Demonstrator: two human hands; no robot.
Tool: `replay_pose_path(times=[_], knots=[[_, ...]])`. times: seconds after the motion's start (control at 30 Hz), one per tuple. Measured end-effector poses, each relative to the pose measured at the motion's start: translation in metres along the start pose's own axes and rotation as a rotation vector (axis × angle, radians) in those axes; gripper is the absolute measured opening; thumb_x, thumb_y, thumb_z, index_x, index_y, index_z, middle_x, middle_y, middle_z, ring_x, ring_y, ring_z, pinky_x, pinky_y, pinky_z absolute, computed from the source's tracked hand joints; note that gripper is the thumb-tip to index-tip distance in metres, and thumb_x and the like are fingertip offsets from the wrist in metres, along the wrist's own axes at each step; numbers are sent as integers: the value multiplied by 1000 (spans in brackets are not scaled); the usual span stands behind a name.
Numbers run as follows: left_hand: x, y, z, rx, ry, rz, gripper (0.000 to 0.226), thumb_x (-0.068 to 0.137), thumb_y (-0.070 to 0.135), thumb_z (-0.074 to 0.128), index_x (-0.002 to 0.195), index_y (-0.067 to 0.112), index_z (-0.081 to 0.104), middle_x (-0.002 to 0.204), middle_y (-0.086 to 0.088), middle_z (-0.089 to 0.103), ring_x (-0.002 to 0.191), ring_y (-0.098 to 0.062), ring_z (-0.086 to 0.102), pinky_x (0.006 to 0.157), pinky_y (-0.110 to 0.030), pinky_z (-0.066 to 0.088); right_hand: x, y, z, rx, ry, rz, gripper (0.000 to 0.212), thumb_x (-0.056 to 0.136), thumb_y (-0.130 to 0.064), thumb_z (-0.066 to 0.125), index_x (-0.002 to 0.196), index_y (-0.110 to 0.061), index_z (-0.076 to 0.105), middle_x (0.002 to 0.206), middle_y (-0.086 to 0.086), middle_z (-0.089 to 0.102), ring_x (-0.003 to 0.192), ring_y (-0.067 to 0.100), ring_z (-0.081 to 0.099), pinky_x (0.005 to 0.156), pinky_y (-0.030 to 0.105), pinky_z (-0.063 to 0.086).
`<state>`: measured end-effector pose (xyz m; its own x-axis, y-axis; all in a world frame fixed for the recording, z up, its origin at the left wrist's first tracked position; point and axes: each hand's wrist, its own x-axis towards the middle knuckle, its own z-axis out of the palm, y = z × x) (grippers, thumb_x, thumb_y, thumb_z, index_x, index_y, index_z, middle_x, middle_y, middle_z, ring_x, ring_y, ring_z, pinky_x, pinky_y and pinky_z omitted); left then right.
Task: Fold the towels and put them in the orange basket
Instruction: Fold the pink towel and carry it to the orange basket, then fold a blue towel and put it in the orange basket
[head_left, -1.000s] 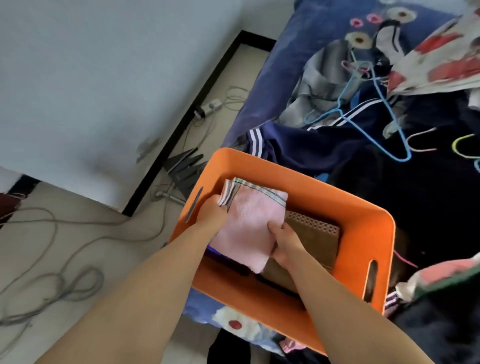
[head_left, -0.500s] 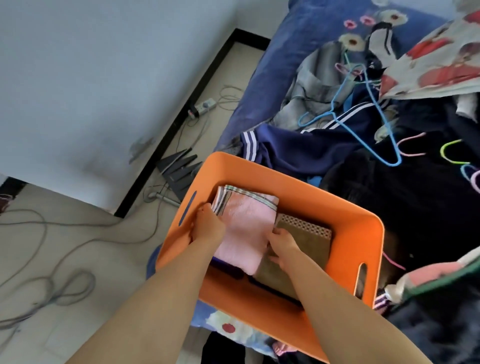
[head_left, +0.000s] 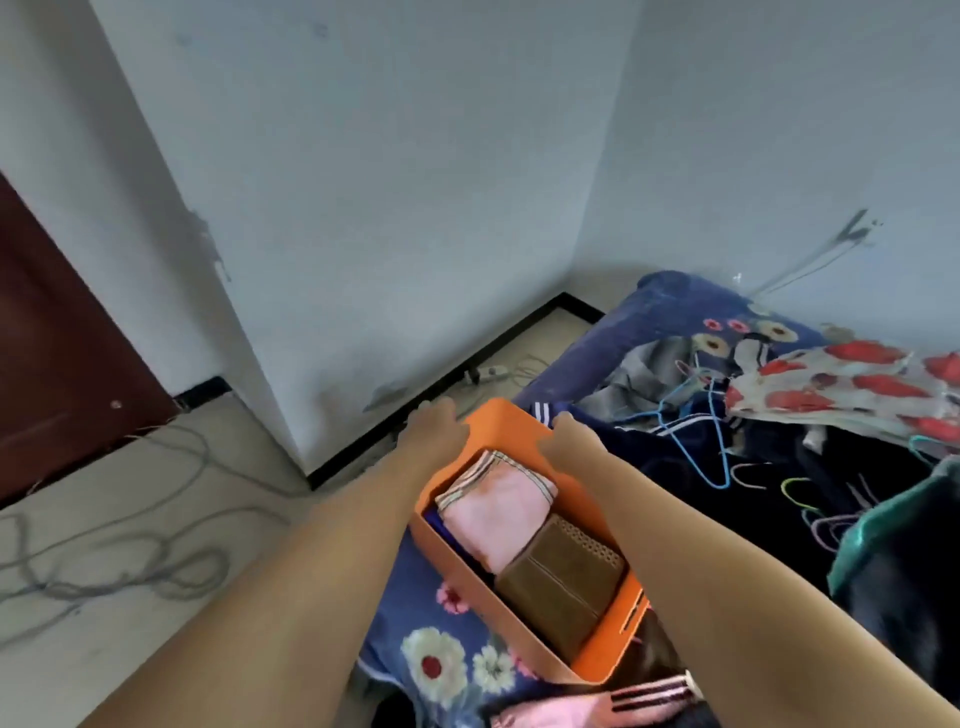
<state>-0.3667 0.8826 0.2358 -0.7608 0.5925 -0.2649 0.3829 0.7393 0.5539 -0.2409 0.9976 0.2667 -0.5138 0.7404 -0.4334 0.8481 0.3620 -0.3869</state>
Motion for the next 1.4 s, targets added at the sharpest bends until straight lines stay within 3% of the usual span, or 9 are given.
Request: replay_pose_path(times=[0.13, 0.23, 0.3, 0.5, 0.7, 0.9, 1.03, 1.2, 1.4], knots=[[-65, -15, -56, -31, 97, -9, 27, 91, 15, 49, 107, 0, 64, 115, -19, 64, 108, -34, 58, 91, -36, 48, -56, -50, -4, -151, -48, -287, 35, 91, -22, 46, 120, -7, 56, 121, 16, 60, 113, 36, 56, 93, 37, 44], [-100, -37, -93, -55, 147, -65, 22, 90, 13, 48, 92, 0, 65, 102, -16, 65, 97, -33, 60, 75, -31, 45, -95, -87, 3, -356, -61, -468, 33, 95, -21, 44, 120, -4, 56, 122, 15, 59, 112, 34, 56, 86, 32, 42], [-126, -53, -118, -39, 182, -102, 18, 89, 13, 47, 87, 4, 62, 92, -12, 62, 91, -30, 59, 68, -27, 39, -117, -112, 13, -439, -17, -545, 33, 95, -22, 42, 123, -7, 52, 127, 13, 55, 116, 33, 52, 93, 36, 40], [-228, -126, -197, -9, 367, -227, 23, 92, 16, 44, 96, 5, 63, 96, -8, 61, 90, -25, 57, 70, -26, 40, -206, -193, 64, -474, 41, -764, 32, 96, -26, 32, 119, -12, 50, 121, 8, 55, 110, 29, 53, 85, 37, 35], [-388, -240, -231, 12, 544, -548, 26, 92, 15, 43, 101, 9, 68, 111, -11, 67, 103, -30, 61, 80, -32, 48, -335, -263, 169, -504, -114, -1019, 37, 92, -23, 35, 121, -11, 54, 124, 10, 59, 112, 31, 55, 91, 37, 43], [-560, -326, -229, -98, 713, -843, 29, 94, 15, 42, 110, 4, 63, 117, -12, 62, 107, -28, 59, 93, -36, 49, -493, -292, 262, -606, -249, -1357, 38, 95, -25, 34, 126, -12, 52, 131, 11, 54, 121, 31, 49, 100, 43, 35], [-675, -340, -208, -133, 852, -1079, 24, 95, 16, 42, 105, 5, 61, 112, -8, 62, 97, -23, 57, 86, -32, 47, -597, -284, 310, -717, -367, -1663, 39, 99, -31, 32, 124, -9, 53, 129, 12, 56, 116, 29, 53, 86, 33, 41], [-800, -309, -131, -269, 1081, -1431, 29, 94, 16, 43, 113, 5, 63, 117, -13, 64, 92, -24, 56, 81, -31, 46, -705, -223, 349, -854, -518, -1971, 40, 98, -35, 31, 123, -12, 53, 124, 9, 57, 114, 29, 52, 100, 40, 36], [-892, -215, 25, -412, 1218, -1837, 25, 93, 19, 43, 108, 11, 61, 116, -7, 63, 95, -25, 58, 76, -27, 43, -796, -73, 356, -977, -671, -2388, 23, 94, -28, 34, 79, -15, 46, 90, 4, 53, 87, 27, 47, 82, 36, 33]])
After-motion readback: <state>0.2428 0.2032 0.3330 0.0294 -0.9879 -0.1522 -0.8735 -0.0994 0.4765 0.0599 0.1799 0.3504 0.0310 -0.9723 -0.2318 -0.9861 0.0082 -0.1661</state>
